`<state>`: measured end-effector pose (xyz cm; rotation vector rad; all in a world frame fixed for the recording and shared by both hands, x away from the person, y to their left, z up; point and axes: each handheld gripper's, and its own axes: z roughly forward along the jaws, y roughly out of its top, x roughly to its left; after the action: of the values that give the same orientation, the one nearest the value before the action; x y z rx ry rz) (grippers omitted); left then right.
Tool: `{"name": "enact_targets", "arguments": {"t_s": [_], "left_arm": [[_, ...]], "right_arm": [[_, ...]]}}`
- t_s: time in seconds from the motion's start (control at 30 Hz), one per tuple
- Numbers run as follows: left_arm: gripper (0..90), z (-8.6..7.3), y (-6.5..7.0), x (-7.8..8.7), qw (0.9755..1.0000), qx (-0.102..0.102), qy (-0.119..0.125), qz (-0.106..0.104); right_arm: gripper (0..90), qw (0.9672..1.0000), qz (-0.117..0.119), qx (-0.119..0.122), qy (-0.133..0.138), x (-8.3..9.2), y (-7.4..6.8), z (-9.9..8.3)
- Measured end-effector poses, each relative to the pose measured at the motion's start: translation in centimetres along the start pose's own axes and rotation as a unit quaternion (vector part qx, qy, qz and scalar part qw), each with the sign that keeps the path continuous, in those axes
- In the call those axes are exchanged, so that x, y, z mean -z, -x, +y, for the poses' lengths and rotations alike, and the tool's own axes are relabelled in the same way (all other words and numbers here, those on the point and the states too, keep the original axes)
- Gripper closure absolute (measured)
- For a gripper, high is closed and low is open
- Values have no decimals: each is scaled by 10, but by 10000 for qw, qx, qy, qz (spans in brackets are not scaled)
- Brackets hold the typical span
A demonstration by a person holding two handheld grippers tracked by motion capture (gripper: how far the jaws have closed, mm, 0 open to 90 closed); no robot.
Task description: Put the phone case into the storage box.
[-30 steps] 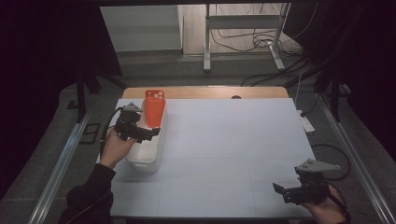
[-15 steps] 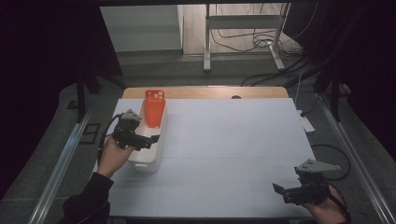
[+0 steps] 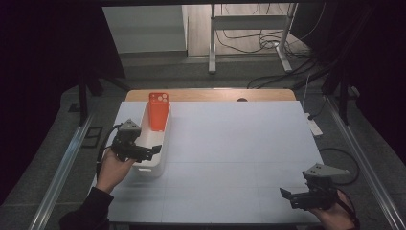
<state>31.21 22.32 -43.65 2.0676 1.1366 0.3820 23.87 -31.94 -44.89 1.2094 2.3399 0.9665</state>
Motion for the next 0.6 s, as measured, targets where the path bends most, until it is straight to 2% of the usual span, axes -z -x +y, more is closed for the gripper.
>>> {"name": "enact_targets", "arguments": {"t_s": [0.37,0.6], "left_arm": [[0,-15,11,15,9999,49,165,-6],[0,-23,17,23,9997,4,253,-35]], "right_arm": [[0,10000,26,31,-30,-1,-1,0],[0,10000,23,30,-37,-1,-1,0]]}}
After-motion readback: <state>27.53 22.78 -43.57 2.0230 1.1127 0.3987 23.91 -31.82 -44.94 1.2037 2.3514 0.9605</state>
